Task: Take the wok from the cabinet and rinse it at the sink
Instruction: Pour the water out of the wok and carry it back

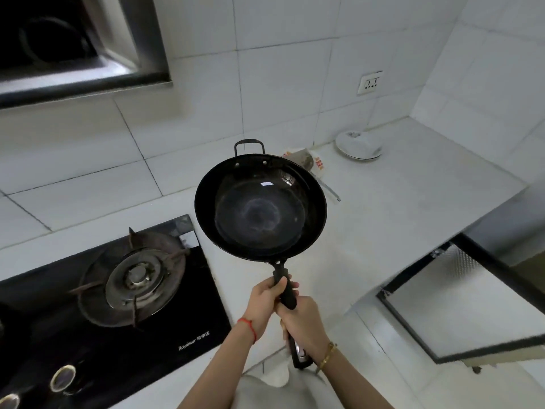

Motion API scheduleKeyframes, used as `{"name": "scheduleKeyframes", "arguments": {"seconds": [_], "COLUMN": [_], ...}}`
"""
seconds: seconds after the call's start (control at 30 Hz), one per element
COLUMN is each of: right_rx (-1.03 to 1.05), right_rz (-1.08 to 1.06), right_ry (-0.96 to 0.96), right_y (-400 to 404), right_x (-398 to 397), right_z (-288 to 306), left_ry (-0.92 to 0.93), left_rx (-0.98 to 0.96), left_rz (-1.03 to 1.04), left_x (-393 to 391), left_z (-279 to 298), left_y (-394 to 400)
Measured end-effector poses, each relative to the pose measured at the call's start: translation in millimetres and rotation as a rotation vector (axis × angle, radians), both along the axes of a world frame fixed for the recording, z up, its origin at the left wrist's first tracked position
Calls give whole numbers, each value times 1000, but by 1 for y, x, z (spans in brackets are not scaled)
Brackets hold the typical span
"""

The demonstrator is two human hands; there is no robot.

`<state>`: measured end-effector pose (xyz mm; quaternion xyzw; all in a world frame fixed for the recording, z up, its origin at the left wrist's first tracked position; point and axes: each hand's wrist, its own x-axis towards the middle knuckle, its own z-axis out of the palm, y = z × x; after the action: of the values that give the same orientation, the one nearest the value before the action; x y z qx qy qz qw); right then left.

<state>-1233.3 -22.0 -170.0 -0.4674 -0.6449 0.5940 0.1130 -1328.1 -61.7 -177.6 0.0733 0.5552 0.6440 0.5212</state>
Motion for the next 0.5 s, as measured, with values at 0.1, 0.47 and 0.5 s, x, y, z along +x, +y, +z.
{"name": "scheduleKeyframes", "arguments": {"seconds": [0.1, 0.47, 0.5], "right_rx": [-21, -55, -60], "right_rz": [57, 258, 269], "right_ry": [-25, -56, -55], "right_y": [24, 89, 94], "right_x": [-11, -22, -22], "right_z": [-3, -12, -13], "left_ry": [-15, -50, -48], "left_rx": [-16, -69, -75], "left_rz": [75, 282, 293], "left_x": [-7, -9, -8], "left_z": [-1, -14, -15], "left_y": [18, 70, 73]}}
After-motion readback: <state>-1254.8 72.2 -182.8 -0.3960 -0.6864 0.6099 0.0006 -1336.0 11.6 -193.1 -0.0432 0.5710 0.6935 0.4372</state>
